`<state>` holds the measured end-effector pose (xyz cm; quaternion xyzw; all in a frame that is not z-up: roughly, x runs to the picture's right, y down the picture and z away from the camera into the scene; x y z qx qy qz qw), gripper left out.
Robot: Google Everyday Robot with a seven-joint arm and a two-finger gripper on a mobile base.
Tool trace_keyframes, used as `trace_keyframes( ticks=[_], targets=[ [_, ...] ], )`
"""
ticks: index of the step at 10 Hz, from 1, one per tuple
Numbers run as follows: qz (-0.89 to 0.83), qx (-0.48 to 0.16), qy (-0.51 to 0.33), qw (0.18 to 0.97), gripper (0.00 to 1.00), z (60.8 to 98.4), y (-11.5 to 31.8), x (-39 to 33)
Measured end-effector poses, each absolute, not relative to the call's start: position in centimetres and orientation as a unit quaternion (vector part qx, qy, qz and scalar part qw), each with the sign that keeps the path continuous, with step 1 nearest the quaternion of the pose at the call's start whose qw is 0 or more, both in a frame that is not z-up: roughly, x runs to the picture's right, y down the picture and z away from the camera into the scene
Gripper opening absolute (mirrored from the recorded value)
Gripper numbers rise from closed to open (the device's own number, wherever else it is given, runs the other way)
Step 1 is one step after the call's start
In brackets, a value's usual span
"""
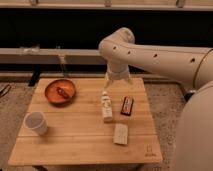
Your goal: Place the bottle in the ceramic bowl
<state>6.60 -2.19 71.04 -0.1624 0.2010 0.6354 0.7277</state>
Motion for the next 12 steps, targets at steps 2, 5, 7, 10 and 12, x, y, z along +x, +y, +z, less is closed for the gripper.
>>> trace_keyframes(
  ticks=[2, 5, 7, 10, 12],
  targets=[
    [0.635, -0.162, 0.201, 0.728, 0.8, 71.0, -2.2, 6.6],
    [0.635, -0.162, 0.201, 0.728, 0.8, 71.0, -2.2, 6.6],
    [0.633, -0.162, 0.202, 0.73, 0.8, 71.5, -2.0, 6.6],
    [0.63, -0.194, 0.199, 0.726, 0.8, 74.1, 0.7, 4.8],
    [0.625, -0.236, 0.198, 0.717, 0.8, 76.2, 3.4, 3.1]
  ],
)
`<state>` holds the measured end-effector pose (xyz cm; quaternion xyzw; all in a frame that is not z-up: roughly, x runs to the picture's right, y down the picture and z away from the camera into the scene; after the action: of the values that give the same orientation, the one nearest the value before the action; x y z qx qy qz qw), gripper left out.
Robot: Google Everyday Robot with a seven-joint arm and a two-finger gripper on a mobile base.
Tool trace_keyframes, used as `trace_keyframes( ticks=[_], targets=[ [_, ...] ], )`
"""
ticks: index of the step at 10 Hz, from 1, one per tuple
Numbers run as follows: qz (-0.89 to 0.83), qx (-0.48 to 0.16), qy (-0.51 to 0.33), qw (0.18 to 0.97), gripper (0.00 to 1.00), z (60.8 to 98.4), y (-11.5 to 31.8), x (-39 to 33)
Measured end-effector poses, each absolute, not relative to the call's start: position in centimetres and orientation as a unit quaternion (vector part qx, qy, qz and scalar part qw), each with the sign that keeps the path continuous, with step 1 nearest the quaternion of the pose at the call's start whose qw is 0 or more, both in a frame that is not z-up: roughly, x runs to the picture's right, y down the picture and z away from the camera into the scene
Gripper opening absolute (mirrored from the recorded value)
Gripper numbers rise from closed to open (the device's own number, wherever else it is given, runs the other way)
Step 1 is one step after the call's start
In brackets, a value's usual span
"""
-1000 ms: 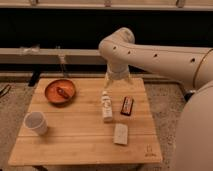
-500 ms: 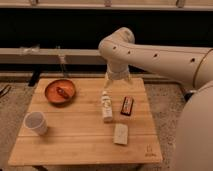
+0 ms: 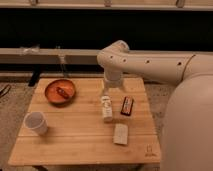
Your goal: Place the bottle in the ceramic bowl
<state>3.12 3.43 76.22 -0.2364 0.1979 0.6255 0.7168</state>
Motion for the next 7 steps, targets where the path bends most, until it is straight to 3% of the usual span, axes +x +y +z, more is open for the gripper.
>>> trace_keyframes(
  ticks=[7],
  targets=[
    [0.596, -0.309, 0.214, 0.71, 0.8, 84.3, 8.5, 0.5]
  ],
)
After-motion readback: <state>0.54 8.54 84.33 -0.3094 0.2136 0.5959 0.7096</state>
